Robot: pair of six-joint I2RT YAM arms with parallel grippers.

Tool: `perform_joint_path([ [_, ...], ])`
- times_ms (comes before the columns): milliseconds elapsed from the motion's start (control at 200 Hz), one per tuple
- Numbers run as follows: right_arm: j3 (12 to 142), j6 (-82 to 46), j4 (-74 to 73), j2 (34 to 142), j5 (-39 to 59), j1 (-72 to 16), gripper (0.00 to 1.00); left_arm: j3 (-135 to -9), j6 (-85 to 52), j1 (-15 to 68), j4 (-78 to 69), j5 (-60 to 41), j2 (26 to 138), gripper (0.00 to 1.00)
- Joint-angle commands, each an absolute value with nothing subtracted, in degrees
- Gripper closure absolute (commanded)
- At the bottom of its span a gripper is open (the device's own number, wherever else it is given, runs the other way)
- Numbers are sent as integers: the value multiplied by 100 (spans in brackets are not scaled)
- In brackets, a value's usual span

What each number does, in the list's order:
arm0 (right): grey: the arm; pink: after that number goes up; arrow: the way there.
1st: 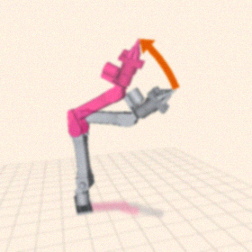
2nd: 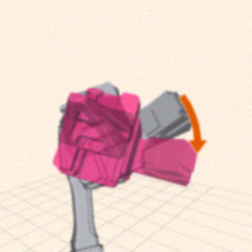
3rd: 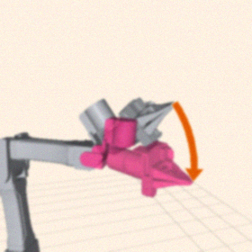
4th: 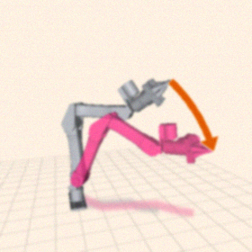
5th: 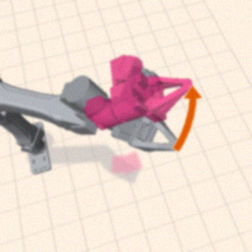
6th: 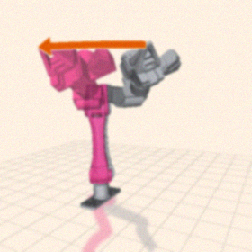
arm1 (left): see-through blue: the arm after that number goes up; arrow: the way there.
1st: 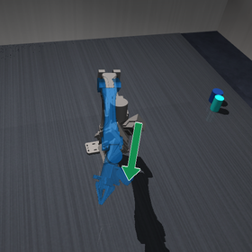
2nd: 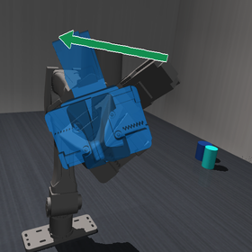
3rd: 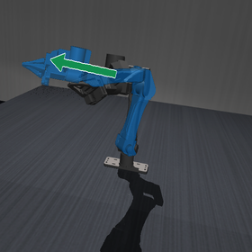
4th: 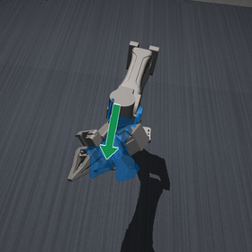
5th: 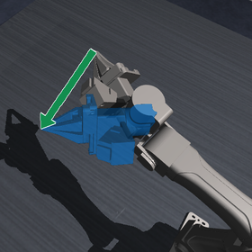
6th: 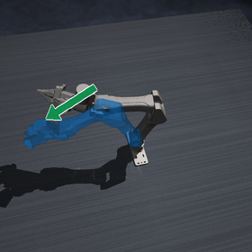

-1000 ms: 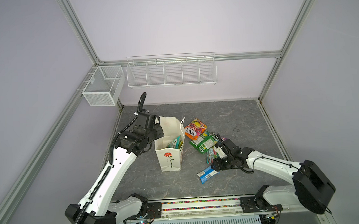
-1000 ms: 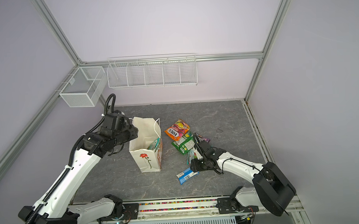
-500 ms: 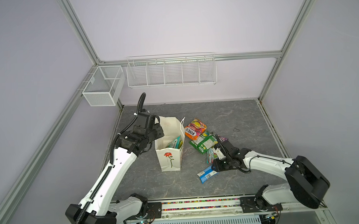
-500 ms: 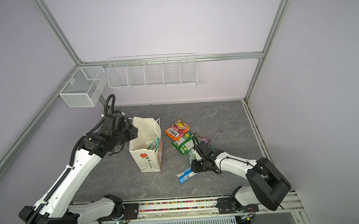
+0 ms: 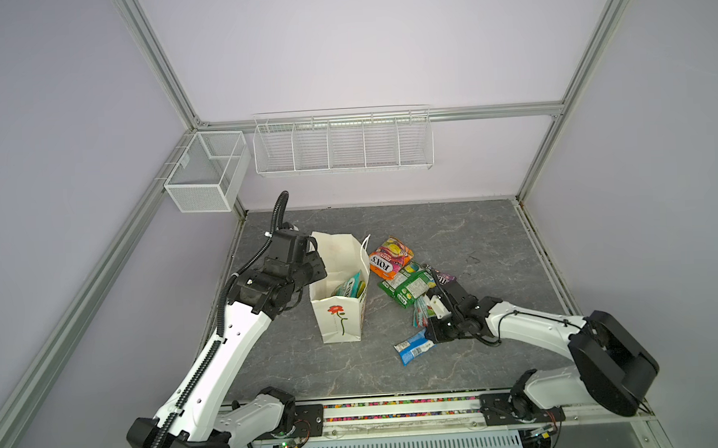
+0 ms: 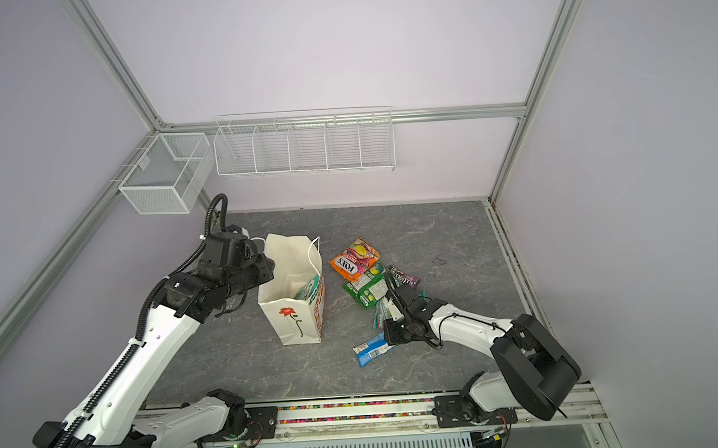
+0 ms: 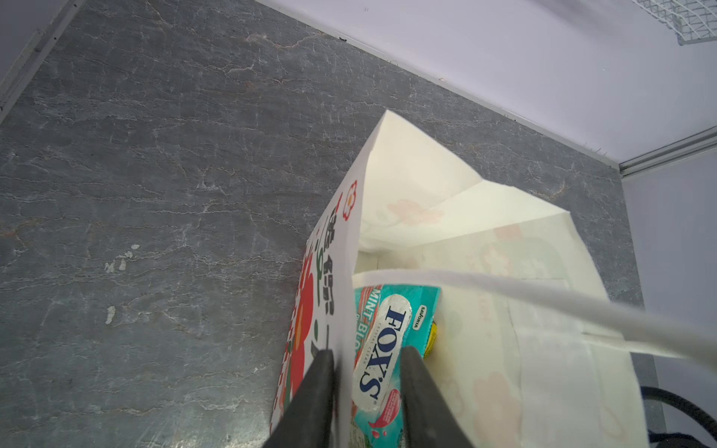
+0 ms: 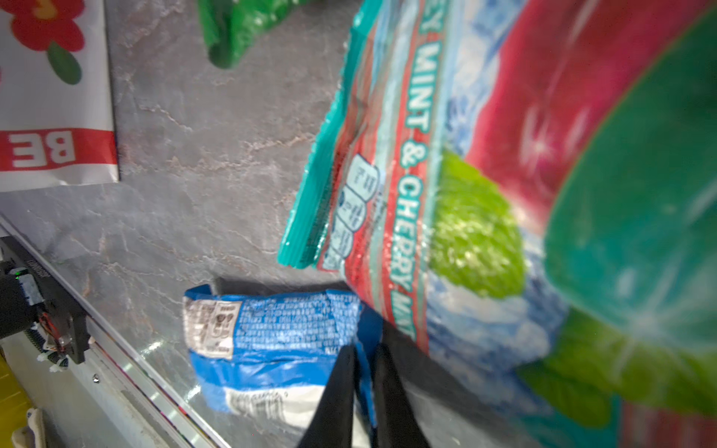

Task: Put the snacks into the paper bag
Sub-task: 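Lower the open right gripper onto the small blue wrapper and close it, then lift the blue wrapper with the right gripper up toward the paper bag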

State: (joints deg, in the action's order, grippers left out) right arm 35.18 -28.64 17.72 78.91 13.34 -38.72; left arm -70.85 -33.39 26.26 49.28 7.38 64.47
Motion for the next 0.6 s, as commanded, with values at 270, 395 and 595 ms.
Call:
perform_joint_path([
  [270,3985,-2716,2547,7059,1473,-3867,93,-7074,-3357,2602,4939,737,6295,70],
  [395,4162,-2708,2667,6779,1584,-3861,93,-7075,-3379,2602,4922,716,6280,70],
  [595,4476,-2725,2731,6304,1745,-3862,93,-7093,-3389,2602,4896,721,6276,71],
])
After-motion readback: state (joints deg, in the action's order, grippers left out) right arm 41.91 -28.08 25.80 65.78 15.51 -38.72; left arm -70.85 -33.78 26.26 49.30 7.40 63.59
